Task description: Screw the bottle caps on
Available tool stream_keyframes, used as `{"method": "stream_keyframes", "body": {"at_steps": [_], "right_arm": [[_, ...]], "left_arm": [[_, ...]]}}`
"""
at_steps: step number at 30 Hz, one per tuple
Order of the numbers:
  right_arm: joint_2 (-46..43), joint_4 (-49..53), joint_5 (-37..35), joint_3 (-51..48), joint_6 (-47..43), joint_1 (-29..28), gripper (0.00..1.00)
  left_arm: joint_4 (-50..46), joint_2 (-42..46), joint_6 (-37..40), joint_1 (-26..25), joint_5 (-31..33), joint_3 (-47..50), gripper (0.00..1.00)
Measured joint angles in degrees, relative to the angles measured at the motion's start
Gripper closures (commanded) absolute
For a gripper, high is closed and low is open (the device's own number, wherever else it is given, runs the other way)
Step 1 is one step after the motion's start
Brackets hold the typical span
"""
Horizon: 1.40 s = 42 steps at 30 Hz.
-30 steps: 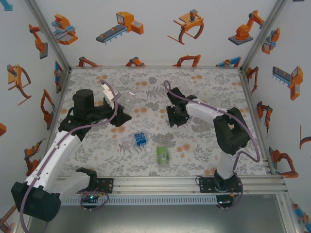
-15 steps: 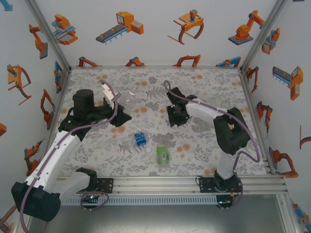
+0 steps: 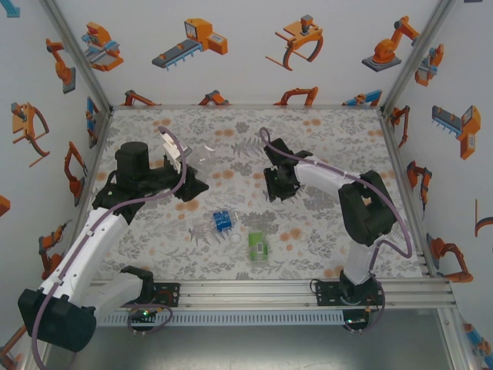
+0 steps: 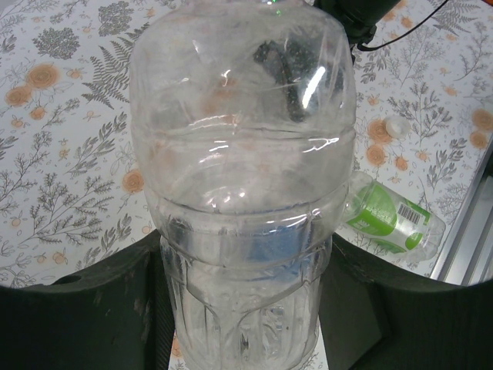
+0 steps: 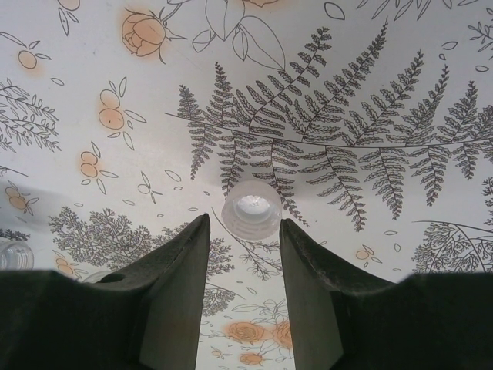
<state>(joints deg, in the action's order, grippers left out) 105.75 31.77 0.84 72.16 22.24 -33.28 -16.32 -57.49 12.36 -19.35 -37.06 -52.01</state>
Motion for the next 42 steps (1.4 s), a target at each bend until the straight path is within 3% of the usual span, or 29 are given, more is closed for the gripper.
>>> {"method": "stream_keyframes", "body": {"at_steps": [24, 26, 32, 37, 42], "right_arm": [[2.12, -0.96, 0.46, -0.02, 0.02, -0.04, 0.59], [2.36, -1.36, 0.7, -0.04, 0.09, -0.04, 0.62], [2.45, -3.34, 1.97, -1.03, 0.94, -0.04, 0.83], [2.36, -6.29, 6.08, -1.84, 2.36, 0.42, 0.87], [0.52, -14.03, 15.5, -7.19, 6.19, 3.82, 0.83]], "left_arm": [[0.0, -0.02, 0.0, 0.0, 0.0, 0.0, 0.95], [0.0, -0.04, 0.02, 0.0, 0.0, 0.0, 0.95], [0.0, -0.13, 0.02, 0.0, 0.0, 0.0, 0.95], [0.0, -0.15, 0.0, 0.0, 0.0, 0.0, 0.95], [-0.02, -0.5, 0.0, 0.0, 0.0, 0.0, 0.95]]}}
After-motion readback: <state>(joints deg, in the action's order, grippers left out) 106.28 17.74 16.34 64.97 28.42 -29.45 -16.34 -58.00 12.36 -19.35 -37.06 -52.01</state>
